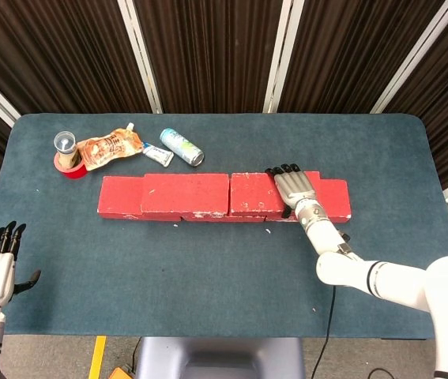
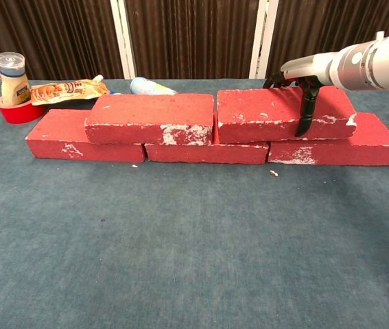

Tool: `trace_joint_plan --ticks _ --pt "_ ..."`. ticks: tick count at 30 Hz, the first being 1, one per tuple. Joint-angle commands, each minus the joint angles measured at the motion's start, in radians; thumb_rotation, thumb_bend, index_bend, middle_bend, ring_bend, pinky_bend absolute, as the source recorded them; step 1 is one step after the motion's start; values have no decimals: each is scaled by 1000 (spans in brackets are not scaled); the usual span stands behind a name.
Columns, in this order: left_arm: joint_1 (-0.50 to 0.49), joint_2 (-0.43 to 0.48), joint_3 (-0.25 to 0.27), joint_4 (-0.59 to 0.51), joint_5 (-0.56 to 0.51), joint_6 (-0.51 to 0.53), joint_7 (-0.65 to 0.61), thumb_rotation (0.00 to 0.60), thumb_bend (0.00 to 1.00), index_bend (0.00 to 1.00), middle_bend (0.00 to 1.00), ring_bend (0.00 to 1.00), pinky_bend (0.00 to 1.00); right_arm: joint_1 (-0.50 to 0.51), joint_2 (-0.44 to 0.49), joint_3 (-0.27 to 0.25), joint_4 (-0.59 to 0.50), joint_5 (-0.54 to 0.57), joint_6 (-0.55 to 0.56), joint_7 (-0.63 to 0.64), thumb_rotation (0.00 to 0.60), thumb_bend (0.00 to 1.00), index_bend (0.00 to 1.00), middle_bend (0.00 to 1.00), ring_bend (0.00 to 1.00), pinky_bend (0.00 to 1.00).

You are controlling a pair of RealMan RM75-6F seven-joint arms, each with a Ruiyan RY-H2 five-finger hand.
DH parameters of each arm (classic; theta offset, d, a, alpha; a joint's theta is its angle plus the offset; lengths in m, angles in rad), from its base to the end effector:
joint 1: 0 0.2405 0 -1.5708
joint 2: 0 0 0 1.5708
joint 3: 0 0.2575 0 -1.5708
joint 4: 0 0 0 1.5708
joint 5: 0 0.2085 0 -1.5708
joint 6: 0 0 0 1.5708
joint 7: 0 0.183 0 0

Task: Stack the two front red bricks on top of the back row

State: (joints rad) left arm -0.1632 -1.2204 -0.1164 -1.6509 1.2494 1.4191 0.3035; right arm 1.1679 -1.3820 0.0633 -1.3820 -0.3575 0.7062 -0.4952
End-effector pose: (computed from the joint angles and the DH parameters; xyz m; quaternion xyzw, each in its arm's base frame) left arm -0.3157 0.2530 0.1368 -0.5731 -0.3885 -0.3140 0.6496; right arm -0.1329 -0.4694 0.0098 0.7321 -0.4448 0.2242 0.4646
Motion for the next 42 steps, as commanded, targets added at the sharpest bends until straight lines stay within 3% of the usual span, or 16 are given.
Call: trace_joint_plan --ticks 1,42 --pt "0 0 0 1 -1 0 0 600 237 0 0 0 0 2 -2 -2 1 6 1 -4 600 29 214 198 110 0" --pt "5 9 -4 -4 -7 3 -13 600 238 0 0 0 0 23 -34 4 9 73 26 -52 600 0 195 153 80 0"
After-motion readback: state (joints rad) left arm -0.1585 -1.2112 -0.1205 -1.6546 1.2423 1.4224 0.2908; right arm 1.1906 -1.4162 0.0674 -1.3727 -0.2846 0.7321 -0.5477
